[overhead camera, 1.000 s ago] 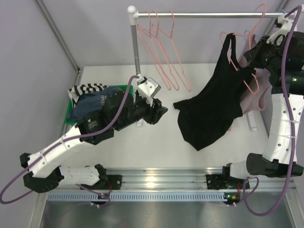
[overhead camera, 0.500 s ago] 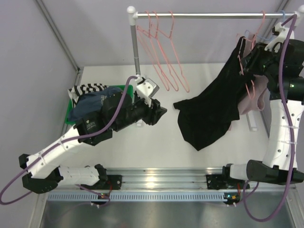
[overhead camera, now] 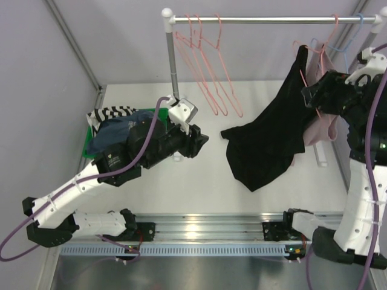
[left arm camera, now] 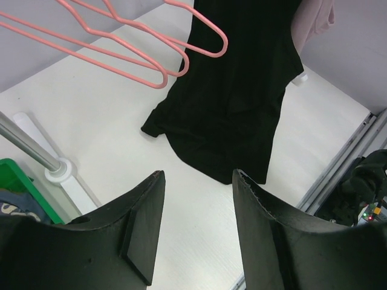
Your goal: Place the tank top on the hanger
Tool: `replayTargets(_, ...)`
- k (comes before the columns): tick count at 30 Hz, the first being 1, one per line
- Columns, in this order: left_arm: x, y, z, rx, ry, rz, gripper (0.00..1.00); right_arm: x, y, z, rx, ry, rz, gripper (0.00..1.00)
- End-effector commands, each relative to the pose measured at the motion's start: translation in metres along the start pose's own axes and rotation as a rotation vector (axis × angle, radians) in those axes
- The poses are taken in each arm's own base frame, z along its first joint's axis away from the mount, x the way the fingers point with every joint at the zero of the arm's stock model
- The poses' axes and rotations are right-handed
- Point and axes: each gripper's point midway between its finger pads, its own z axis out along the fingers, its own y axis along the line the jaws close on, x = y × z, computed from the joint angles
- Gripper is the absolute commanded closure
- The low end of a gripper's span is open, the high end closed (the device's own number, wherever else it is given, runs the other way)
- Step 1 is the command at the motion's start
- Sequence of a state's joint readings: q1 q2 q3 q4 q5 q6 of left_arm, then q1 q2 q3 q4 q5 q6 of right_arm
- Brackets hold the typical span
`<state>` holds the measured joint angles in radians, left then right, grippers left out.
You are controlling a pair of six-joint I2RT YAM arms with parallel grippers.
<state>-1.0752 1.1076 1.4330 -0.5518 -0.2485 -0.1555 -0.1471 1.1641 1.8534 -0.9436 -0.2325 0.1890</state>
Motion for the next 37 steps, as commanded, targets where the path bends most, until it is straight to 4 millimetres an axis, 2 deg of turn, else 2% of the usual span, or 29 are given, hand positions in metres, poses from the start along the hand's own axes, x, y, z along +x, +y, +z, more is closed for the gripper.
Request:
replayTargets(1,-0.004,0.007,-0.007,-0.032,-0.02,-0.016,0.46,0.004,0.02,-0.037,-0.079,-0.068,0.014,0.27)
replayTargets(2,-0.003,0.008,-0.008,-0.037,-0.017,-0.018,0.46,0.018,0.017,-0.035,-0.078,-0.044,0.033,0.27)
replayTargets(3,-0.001,0.009,-0.008,-0.041,-0.014,-0.017,0.46,0.023,0.018,-0.038,-0.081,-0.049,0.039,0.26)
replayTargets(4,-0.001,0.011,-0.009,-0.05,-0.015,-0.019,0.46,0.023,0.022,-0.05,-0.096,-0.083,0.031,0.26)
replayTargets(8,0.003,0.014,-0.013,-0.065,-0.017,-0.036,0.46,0.058,0.032,-0.062,-0.157,-0.039,0.071,0.27)
replayTargets(10,0.009,0.017,-0.013,-0.077,-0.012,-0.042,0.46,0.068,0.038,-0.075,-0.185,-0.043,0.076,0.27)
replayTargets(13,0.022,0.019,-0.012,-0.094,0.008,-0.068,0.46,0.091,0.043,-0.082,-0.217,-0.012,0.091,0.27)
replayTargets(17,0.046,0.026,-0.014,-0.123,0.041,-0.099,0.46,0.131,0.036,-0.07,-0.211,0.075,0.11,0.28)
replayTargets(20,0.055,0.03,-0.017,-0.143,0.046,-0.117,0.46,0.148,0.028,-0.065,-0.183,0.11,0.099,0.28)
replayTargets(29,0.079,0.036,-0.013,-0.183,0.078,-0.156,0.46,0.167,0.014,-0.054,-0.122,0.152,0.072,0.28)
replayTargets(37,0.082,0.039,-0.015,-0.205,0.091,-0.159,0.46,0.173,0.008,-0.046,-0.098,0.172,0.063,0.27)
